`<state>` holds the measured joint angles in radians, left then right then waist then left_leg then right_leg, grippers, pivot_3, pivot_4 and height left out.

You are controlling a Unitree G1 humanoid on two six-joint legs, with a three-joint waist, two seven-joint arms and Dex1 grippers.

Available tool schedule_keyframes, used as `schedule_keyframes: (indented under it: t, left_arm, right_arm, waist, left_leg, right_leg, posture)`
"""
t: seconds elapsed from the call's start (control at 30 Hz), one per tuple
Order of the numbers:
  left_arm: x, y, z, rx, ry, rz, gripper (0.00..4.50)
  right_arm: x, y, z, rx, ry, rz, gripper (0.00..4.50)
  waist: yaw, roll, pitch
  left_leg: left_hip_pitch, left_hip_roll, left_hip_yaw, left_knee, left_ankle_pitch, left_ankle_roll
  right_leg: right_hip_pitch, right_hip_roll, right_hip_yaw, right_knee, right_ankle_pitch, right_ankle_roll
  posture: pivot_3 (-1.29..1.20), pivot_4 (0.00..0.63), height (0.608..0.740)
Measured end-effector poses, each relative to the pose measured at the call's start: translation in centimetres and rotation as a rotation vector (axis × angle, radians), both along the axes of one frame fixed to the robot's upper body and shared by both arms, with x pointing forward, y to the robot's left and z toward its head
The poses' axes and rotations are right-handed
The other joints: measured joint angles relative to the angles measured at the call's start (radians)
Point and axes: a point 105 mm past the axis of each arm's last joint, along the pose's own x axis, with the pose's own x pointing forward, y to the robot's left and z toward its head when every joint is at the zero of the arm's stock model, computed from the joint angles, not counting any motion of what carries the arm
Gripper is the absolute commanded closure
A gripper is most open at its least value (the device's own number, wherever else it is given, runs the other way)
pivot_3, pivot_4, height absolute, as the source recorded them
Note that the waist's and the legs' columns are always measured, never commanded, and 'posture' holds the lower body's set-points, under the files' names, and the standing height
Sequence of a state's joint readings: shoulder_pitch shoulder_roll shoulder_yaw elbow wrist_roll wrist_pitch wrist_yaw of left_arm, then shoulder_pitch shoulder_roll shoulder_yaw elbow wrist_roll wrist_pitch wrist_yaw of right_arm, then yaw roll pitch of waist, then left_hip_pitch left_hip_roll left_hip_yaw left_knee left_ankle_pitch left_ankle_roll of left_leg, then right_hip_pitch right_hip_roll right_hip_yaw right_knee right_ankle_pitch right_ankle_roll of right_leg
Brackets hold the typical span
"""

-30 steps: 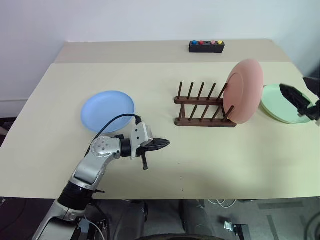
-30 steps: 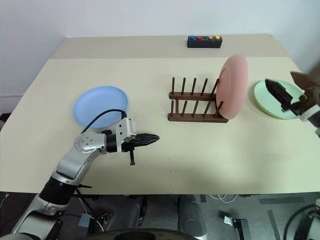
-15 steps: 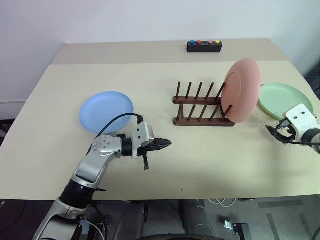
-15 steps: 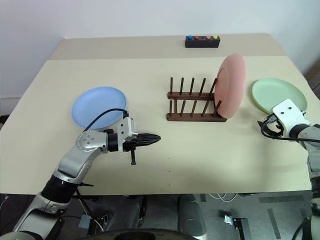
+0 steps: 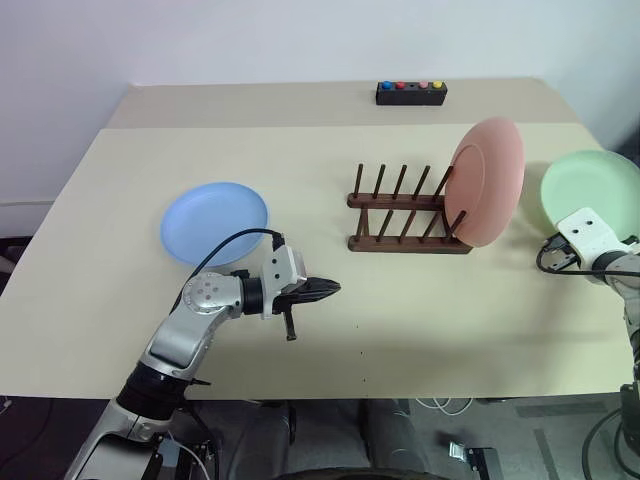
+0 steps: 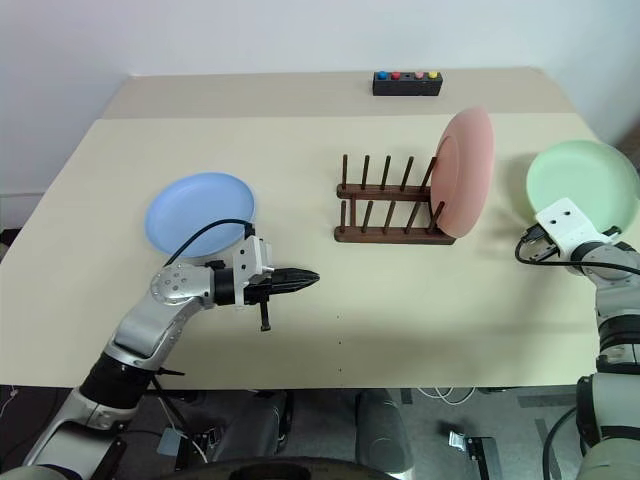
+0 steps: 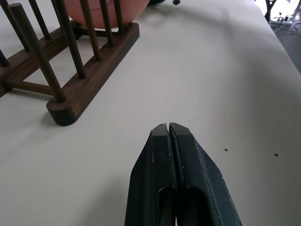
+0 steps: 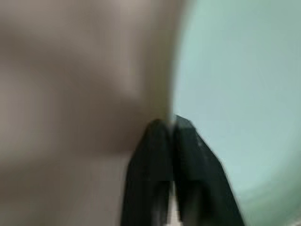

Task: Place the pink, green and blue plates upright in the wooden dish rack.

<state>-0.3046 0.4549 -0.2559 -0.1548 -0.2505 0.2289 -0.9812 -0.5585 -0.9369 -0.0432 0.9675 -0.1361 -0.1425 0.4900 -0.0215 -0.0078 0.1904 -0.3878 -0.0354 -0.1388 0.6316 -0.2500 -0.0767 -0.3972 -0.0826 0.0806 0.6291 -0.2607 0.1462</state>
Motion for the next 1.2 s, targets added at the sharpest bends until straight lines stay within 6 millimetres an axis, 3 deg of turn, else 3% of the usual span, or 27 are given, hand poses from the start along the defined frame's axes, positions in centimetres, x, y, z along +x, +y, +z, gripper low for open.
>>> schedule_keyframes:
  t: [0.3, 0.4, 0.5, 0.63, 0.8, 0.9, 1.03, 1.2]
  left_arm:
    - [0.0, 0.1, 0.1, 0.005, -0.004, 0.0, 4.5]
    - [0.0, 0.1, 0.0, 0.006, -0.003, -0.001, 4.5]
    - [0.0, 0.0, 0.1, 0.005, -0.004, -0.005, 4.5]
    - [0.0, 0.0, 0.0, 0.006, -0.001, -0.011, 4.5]
    - [0.0, -0.2, -0.1, 0.002, 0.009, -0.016, 4.5]
    - [0.0, -0.1, -0.2, 0.003, 0.01, -0.015, 4.5]
    - [0.0, -0.1, -0.2, 0.004, 0.009, -0.015, 4.5]
    - [0.1, -0.1, -0.2, 0.004, 0.008, -0.011, 4.5]
  right_arm:
    - [-1.1, 0.6, 0.4, -0.153, -0.05, 0.066, 4.48]
    - [-0.9, 1.3, 3.1, -0.225, -0.15, 0.095, 4.48]
    - [-0.5, 3.2, 8.9, -0.296, -0.34, 0.15, 4.48]
    - [-0.8, 7.0, 14.9, -0.314, -0.538, 0.258, 4.48]
    - [-2.2, 14.3, 20.0, -0.177, -0.731, 0.536, 4.48]
    - [-3.2, 17.8, 20.7, -0.034, -0.744, 0.688, 4.48]
    - [-4.8, 22.0, 20.1, 0.227, -0.678, 0.889, 4.48]
    - [-6.8, 24.9, 19.7, 0.433, -0.553, 1.061, 4.48]
  waist:
    - [0.0, 0.001, 0.0]
    - [-0.006, 0.004, 0.0]
    - [-0.017, 0.007, 0.0]
    - [-0.022, 0.007, 0.0]
    - [-0.022, 0.006, 0.001]
    - [-0.017, 0.005, 0.001]
    - [-0.016, 0.005, 0.001]
    - [-0.016, 0.005, 0.001]
  left_leg:
    - [0.0, 0.0, 0.0, 0.0, 0.0, 0.0]
    - [0.0, 0.0, 0.0, 0.0, 0.0, 0.0]
    - [0.0, 0.0, 0.0, -0.001, 0.0, 0.0]
    - [0.0, 0.0, 0.0, -0.001, 0.0, 0.0]
    - [0.0, 0.0, 0.0, -0.001, 0.0, 0.0]
    - [-0.001, 0.0, -0.001, 0.0, 0.0, 0.0]
    - [-0.001, 0.0, -0.002, 0.0, 0.0, 0.0]
    - [-0.001, 0.0, -0.002, 0.0, 0.0, 0.0]
  right_leg:
    - [0.0, 0.0, 0.0, 0.0, 0.0, 0.0]
    - [-0.001, 0.0, 0.001, 0.001, 0.0, 0.0]
    - [-0.001, 0.0, 0.0, 0.001, 0.0, 0.0]
    - [-0.001, 0.0, 0.001, 0.001, 0.0, 0.0]
    - [-0.001, 0.0, 0.0, 0.001, 0.0, 0.0]
    - [-0.001, 0.0, 0.0, 0.001, 0.0, 0.0]
    - [-0.001, 0.0, 0.0, 0.001, 0.0, 0.0]
    - [-0.001, 0.0, 0.0, 0.001, 0.0, 0.0]
  posture:
    - [0.0, 0.15, 0.74]
    - [0.0, 0.15, 0.74]
    - [0.0, 0.15, 0.74]
    - [0.0, 0.15, 0.74]
    - [0.0, 0.15, 0.74]
    - [0.0, 0.15, 0.74]
    - [0.0, 0.15, 0.74]
    - [0.0, 0.15, 0.74]
